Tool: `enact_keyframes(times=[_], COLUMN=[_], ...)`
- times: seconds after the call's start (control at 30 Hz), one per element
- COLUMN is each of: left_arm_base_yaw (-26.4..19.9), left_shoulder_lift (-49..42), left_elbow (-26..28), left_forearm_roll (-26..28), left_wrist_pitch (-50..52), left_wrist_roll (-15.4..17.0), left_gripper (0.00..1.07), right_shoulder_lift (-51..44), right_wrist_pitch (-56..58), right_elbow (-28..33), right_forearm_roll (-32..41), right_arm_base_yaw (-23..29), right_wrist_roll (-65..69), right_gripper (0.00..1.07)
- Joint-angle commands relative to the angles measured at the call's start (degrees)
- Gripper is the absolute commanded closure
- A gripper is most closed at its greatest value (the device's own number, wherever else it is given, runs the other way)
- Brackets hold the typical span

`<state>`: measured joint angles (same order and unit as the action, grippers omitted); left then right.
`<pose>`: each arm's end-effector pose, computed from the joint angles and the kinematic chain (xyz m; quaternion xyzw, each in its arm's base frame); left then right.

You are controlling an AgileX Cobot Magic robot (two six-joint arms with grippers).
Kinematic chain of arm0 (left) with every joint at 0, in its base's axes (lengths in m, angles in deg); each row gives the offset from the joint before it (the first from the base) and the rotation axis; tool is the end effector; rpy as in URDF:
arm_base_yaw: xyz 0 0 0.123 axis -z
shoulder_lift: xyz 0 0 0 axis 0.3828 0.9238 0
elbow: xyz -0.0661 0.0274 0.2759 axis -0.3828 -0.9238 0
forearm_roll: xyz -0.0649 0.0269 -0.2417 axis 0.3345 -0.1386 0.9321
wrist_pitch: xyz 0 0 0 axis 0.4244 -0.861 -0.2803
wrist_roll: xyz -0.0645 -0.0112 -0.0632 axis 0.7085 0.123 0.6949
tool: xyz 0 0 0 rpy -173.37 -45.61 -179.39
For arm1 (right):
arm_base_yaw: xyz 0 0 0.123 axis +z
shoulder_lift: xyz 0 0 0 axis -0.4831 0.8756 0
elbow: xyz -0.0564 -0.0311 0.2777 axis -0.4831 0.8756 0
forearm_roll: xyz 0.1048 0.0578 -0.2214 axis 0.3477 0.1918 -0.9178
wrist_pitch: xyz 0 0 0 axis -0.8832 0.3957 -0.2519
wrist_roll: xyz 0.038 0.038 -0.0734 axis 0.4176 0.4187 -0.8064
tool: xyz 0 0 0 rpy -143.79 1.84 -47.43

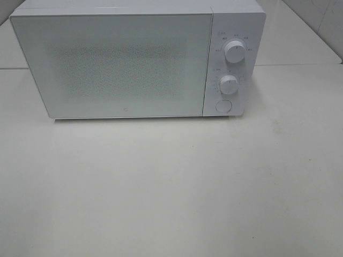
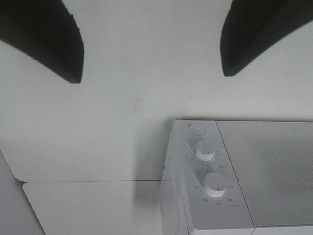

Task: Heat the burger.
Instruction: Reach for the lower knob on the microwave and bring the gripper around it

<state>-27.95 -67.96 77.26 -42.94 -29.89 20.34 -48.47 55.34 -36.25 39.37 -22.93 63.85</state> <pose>-0.0044 -0.0111 0.2797 0.0288 0.8443 -0.0004 0.5352 0.0648 0.0067 0.3233 -0.0274 0.8293 0.0396 0.5567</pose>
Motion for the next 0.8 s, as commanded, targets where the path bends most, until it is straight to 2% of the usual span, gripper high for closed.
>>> enact_keyframes(times=[0.03, 0.23, 0.8], left_arm_base_yaw=[-0.1, -0.1, -0.1], left_shoulder_lift=[-1.5, -1.5, -1.5], left_elbow=[-0.3, -0.3, -0.3], left_forearm_roll=[0.5, 0.5, 0.5], left_wrist_pitch=[0.3, 0.3, 0.3], left_wrist_roll=[0.1, 0.1, 0.1], left_gripper=[0.06, 0.06, 0.06], right_shoulder_lift=[3.0, 5.8, 20.5], right_wrist_pitch=[-4.5, -9.1, -31.9], right_elbow=[-0.5, 0.2, 7.3], right_forearm_roll=[0.0, 0.0, 0.0], right_arm_base_yaw=[-0.3, -0.3, -0.3], right_wrist_roll=[-0.5, -0.5, -0.4], right_gripper=[0.32, 0.32, 0.32])
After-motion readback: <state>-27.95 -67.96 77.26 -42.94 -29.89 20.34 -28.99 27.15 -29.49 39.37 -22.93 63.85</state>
